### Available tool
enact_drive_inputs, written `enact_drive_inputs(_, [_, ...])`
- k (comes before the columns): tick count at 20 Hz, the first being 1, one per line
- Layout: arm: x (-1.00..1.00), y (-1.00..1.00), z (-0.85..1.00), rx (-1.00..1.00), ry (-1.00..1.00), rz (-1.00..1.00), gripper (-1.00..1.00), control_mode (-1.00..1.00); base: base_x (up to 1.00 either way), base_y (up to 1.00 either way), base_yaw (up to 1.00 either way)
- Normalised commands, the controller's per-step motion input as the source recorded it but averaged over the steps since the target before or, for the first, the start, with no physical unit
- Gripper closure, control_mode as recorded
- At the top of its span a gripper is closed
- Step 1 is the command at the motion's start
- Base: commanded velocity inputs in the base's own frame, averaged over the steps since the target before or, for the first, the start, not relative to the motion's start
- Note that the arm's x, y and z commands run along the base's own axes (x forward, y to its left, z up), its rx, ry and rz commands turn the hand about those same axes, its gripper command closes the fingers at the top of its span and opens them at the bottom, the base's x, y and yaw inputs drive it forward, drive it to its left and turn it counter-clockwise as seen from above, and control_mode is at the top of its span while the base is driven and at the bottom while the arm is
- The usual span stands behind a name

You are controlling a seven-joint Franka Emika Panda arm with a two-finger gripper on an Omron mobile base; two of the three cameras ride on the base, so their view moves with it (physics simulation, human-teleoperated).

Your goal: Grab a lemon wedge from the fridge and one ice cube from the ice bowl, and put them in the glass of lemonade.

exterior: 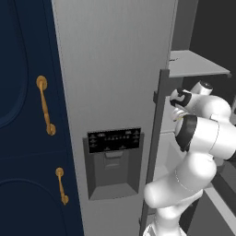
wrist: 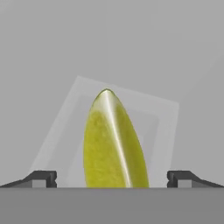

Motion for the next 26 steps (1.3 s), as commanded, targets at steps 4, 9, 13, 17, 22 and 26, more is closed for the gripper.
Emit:
enact_drive_inputs(4, [0.00,0.00,-0.01,0.01,0.00,0.00,-1.00,-1.00,0.00,0.00,0.00])
enact_drive_inputs(9, [0.00,0.00,-0.10,0.00,0.00,0.00,1.00,-1.00,0.00,0.00,0.00])
enact_drive_inputs(13, [-0.06,0.00,-0.01,0.00,0.00,0.00,1.00,-1.00,0.00,0.00,0.00])
enact_drive_inputs(17, [-0.04,0.00,0.00,0.00,0.00,0.00,1.00,-1.00,0.00,0.00,0.00])
enact_drive_inputs(22, [-0.48,0.19,0.21,-0.02,0.00,0.00,1.00,-1.00,0.00,0.00,0.00])
enact_drive_inputs(26, [-0.79,0.41,0.44,-0.02,0.00,0.00,1.00,-1.00,0.00,0.00,0.00])
